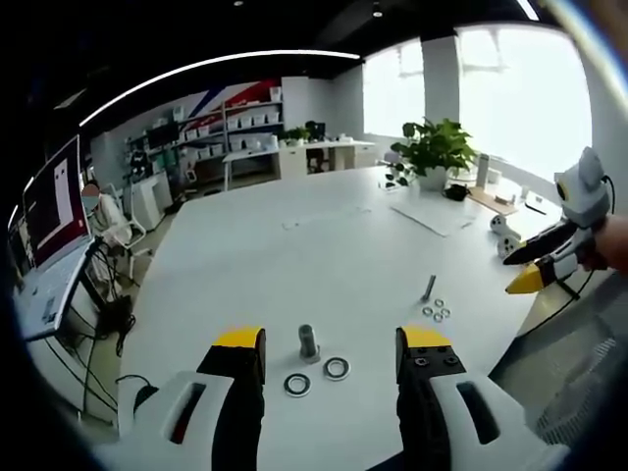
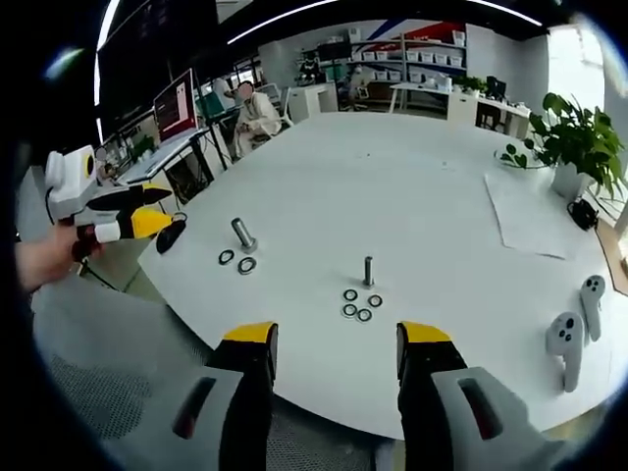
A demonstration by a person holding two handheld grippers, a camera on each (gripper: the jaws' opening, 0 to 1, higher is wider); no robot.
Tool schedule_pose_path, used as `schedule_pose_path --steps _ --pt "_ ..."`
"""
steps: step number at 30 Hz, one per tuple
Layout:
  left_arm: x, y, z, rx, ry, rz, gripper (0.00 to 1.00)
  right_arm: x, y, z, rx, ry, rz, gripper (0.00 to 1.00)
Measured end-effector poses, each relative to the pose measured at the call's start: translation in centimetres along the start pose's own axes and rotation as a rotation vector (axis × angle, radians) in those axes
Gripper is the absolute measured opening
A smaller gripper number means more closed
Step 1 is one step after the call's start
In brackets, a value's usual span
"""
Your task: Place the washer onto the threaded stud by aligning its center hole with the stud, sliding it down to the base, and recovering from edge contact or off-axis alignment until the washer reaches the visible bottom stop.
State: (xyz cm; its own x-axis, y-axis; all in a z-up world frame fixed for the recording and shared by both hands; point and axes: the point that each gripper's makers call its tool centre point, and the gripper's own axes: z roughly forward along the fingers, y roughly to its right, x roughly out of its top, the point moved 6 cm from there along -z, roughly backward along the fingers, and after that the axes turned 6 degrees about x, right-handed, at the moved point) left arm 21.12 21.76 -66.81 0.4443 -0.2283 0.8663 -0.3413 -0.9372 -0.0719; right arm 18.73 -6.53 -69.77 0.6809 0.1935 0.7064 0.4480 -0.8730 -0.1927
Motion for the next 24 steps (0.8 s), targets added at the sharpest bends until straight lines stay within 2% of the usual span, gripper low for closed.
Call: schedule_pose_path --steps 8,15,20,24 --pt "-0.3 0.1 0.1 -0.007 -0.018 0.001 0.52 -0.2 -0.1 0.0 0.007 -0.012 0.002 0.51" --pt "-0.6 -0.2 0.4 -0.017 -0.050 -0.059 0.51 -0.3 -0.1 0.1 0.011 -0.018 0.005 0.51" --pt "-1.5 -0.2 0.6 -0.017 -0.105 -0.095 0.50 -0.3 -0.2 0.1 0.016 -0.022 0.005 0.52" --pt "-2.3 0.0 0.9 -0.021 -0.156 -0.083 0.50 -0.5 -0.3 0.3 0.022 -0.035 0.003 0.53"
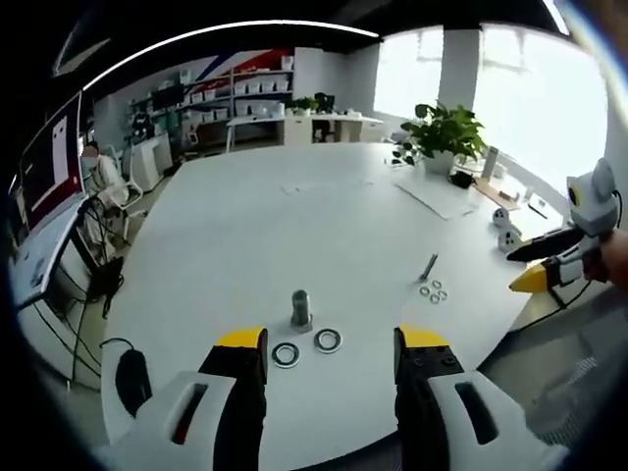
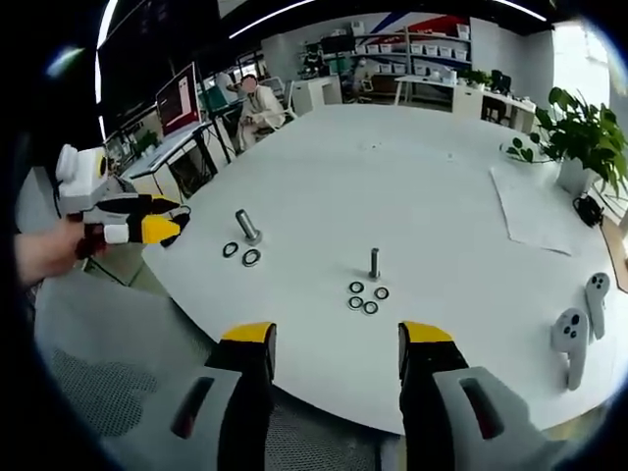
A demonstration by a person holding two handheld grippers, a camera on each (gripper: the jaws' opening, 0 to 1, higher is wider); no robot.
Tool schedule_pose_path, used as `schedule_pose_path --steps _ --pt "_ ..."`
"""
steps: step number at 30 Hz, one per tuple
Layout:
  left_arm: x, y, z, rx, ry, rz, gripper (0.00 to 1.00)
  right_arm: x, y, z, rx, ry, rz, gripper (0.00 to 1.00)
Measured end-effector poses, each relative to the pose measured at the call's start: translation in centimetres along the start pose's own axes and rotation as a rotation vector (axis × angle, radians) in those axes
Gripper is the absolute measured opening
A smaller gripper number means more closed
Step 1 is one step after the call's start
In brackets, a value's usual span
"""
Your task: Place the washer onto the threaded stud by aligning its center hole with the stud, sliding it down to the base, and recovering from edge contact or off-axis alignment until the washer reaches the visible bottom stop.
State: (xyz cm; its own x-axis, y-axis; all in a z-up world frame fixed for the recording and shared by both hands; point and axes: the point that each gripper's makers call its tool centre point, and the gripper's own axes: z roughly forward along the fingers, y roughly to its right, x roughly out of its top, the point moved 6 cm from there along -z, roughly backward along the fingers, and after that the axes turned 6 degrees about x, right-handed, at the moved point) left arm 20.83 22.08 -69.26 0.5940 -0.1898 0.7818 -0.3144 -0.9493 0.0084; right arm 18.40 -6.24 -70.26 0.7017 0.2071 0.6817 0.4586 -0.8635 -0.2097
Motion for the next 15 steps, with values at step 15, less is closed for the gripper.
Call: schedule_pose_path --steps 15 --pt "-1.5 -1.2 3.2 -0.029 -0.135 0.050 0.50 -0.1 -0.1 0.1 0.013 -0.006 0.017 0.53"
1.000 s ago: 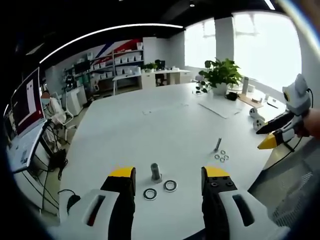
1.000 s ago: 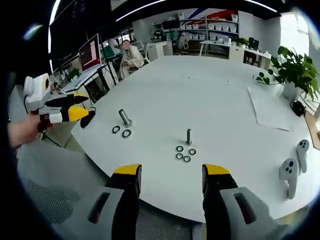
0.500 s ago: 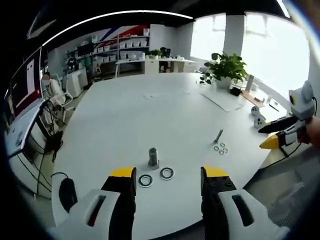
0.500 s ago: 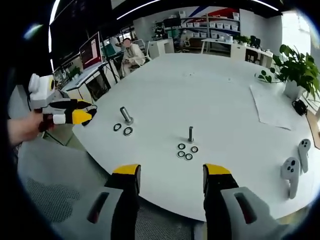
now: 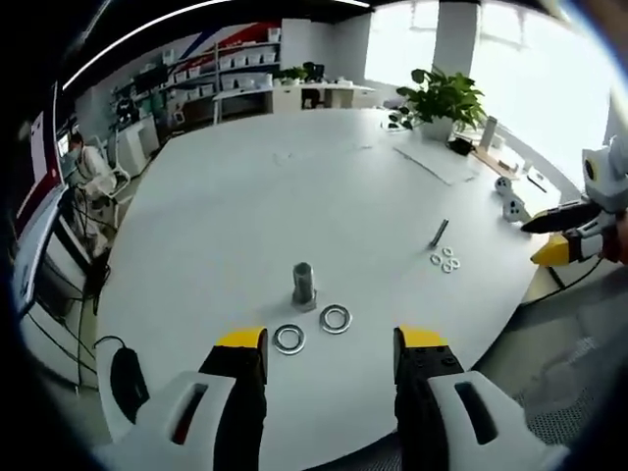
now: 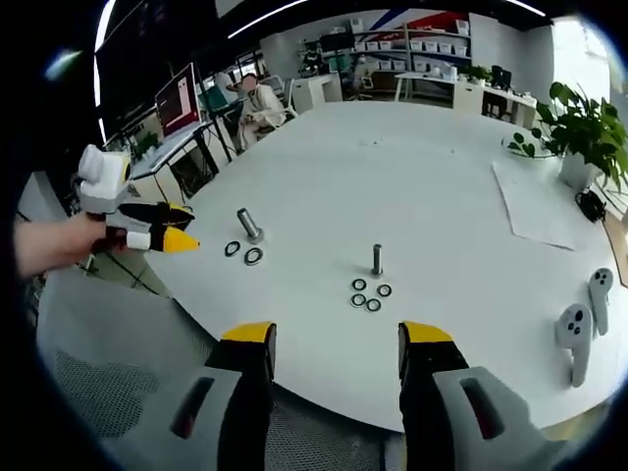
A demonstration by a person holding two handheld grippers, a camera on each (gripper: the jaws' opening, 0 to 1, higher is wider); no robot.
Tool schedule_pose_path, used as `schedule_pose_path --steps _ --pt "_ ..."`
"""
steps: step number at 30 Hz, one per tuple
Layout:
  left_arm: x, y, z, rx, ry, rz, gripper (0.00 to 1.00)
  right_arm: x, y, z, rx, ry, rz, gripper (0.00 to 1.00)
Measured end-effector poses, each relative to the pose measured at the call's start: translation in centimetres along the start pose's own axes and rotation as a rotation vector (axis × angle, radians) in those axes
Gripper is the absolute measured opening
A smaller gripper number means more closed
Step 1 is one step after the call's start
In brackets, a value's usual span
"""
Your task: Place the washer onto the threaded stud by aligning its center hole with the stud, sliding it down to the base, and recovering from edge contact or off-axis alignment until the washer reaches the visible bottom stop.
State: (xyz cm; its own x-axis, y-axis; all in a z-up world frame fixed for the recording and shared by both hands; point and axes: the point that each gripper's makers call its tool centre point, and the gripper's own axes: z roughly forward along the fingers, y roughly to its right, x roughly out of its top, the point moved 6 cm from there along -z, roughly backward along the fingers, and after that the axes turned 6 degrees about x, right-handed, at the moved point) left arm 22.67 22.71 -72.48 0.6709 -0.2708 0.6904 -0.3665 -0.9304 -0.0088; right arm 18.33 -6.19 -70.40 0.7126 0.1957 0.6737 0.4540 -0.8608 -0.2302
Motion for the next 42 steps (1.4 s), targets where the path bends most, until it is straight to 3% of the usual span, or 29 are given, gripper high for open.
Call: schedule_pose_path --steps 29,33,36,42 --pt "-1.0 -2.3 5.3 -0.030 -0.196 0.099 0.46 -0.3 0.1 0.1 -0.007 -0.022 -0.004 0.52" --pt "-1.1 -2.7 6.0 -0.052 -0.238 0.149 0.44 -0.3 0.2 0.1 -0.010 -0.023 -0.005 0.52" --pt "-1.5 -2.9 6.3 -0.072 -0.282 0.189 0.34 -0.3 0.2 0.1 -0.011 -0.028 -0.007 0.53" --pt "-2.3 -3.0 7.5 -0.093 -0.364 0.234 0.38 -0.3 0.2 0.0 -0.015 -0.027 -0.011 0.53"
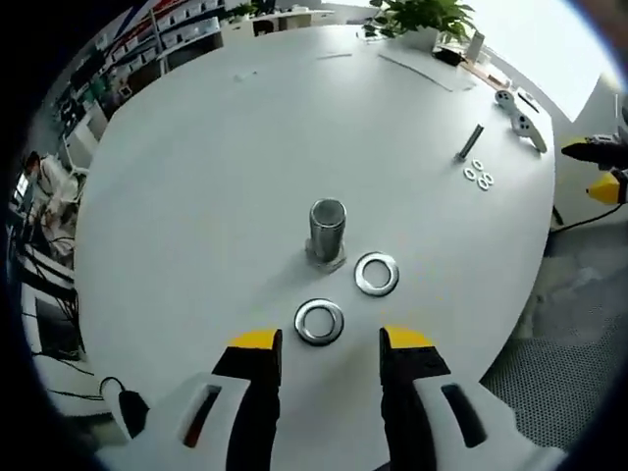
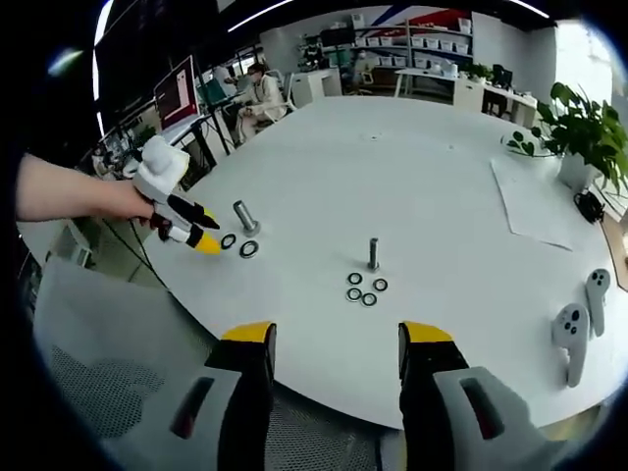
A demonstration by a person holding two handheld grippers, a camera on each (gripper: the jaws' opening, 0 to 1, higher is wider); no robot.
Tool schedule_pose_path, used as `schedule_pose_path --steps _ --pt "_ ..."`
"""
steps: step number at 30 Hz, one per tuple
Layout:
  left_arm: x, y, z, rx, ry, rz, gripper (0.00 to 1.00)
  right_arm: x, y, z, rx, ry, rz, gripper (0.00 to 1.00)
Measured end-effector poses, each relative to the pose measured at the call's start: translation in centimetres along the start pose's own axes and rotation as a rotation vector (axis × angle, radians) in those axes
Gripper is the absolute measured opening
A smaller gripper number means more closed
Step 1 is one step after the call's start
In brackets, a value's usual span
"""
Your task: Place the washer onto the threaded stud by aligning its center hole with the stud, sliding it down to the base, and recovering from edge contact or off-axis alignment until the washer reaches the visible bottom stop.
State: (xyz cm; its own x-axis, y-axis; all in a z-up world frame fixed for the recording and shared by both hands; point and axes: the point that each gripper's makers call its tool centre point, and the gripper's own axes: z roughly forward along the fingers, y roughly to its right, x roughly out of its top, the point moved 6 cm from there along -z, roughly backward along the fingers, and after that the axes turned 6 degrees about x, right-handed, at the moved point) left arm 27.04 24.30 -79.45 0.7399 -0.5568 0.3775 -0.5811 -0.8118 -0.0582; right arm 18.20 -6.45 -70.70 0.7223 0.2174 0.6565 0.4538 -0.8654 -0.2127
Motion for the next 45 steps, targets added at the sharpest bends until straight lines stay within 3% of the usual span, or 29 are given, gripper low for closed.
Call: schedule_pose_path --steps 6,12,33,45 --pt "-0.1 -0.2 1.1 -0.005 -0.057 0.104 0.33 0.0 0.2 0.0 -0.005 -0.002 0.010 0.54" --pt "0.7 -0.6 1.9 0.004 -0.054 0.152 0.27 0.0 0.2 0.0 -0.004 -0.001 0.014 0.54" --pt "1.5 -0.4 2.1 -0.003 -0.181 0.178 0.24 -0.2 0.2 0.0 0.003 -0.007 0.013 0.53" --pt "1.6 -0.4 2.0 -0.007 -0.189 0.185 0.19 -0.2 0.3 0.0 0.000 -0.007 0.017 0.53"
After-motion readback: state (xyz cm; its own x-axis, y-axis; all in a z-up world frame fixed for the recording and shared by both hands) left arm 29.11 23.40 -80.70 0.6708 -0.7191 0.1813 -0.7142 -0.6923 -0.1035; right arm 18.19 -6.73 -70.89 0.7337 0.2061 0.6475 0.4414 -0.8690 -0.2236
